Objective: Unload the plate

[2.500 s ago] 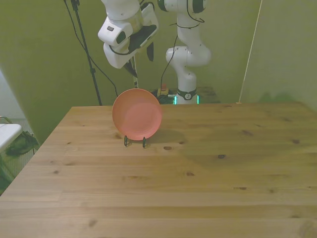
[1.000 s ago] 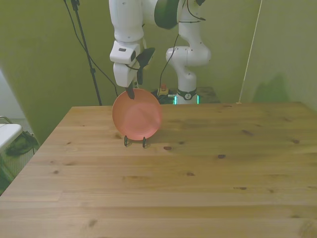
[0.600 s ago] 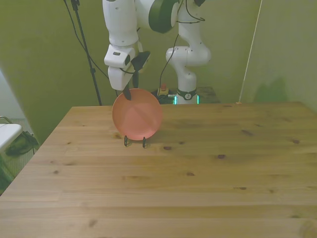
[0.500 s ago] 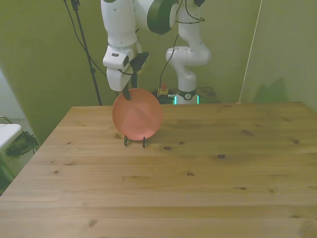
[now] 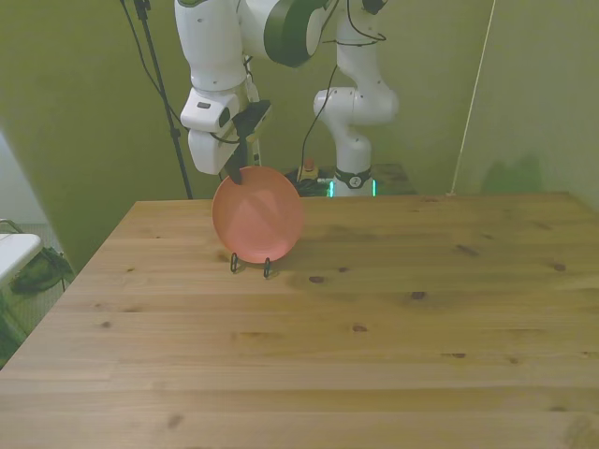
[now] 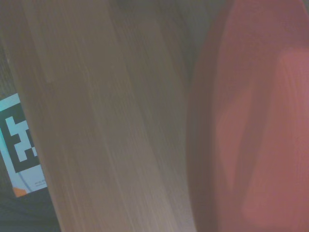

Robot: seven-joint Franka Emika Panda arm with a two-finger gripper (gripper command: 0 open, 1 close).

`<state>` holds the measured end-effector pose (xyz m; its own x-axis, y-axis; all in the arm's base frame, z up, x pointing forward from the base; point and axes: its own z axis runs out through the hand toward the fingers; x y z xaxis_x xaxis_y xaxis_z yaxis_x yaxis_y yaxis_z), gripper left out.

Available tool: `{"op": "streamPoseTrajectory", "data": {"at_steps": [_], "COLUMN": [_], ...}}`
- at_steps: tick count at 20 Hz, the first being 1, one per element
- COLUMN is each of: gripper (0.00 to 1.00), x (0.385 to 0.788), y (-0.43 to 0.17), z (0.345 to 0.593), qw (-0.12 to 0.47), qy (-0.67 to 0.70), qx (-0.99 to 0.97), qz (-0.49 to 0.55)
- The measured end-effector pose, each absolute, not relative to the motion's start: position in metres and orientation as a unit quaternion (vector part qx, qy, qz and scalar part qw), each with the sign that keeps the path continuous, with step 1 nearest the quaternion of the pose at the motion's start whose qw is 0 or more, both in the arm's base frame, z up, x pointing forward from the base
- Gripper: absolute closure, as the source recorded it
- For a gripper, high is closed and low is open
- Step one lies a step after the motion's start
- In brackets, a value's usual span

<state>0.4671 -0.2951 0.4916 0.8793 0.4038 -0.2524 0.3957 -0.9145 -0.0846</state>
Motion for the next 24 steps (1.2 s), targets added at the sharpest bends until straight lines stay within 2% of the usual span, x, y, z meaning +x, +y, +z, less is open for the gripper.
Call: {"op": "streamPoseTrajectory", "data": {"at_steps": [10,14,19,22,24], "gripper": [1.00,1.00,1.00,1.00,1.00], "x": [0.470,0.475,0.485,0.504,0.524], "y": [-0.299,-0.304,-0.307,-0.298,-0.281], "z": [0.499,0.520,0.562,0.584,0.588], "qw": [0.009,-0.003,0.006,0.014,0.024], "qy": [-0.204,-0.199,-0.145,-0.078,-0.031], "qx": [-0.971,-0.974,-0.988,-0.997,-0.999], "qz": [0.127,0.108,0.058,0.023,0.008]}}
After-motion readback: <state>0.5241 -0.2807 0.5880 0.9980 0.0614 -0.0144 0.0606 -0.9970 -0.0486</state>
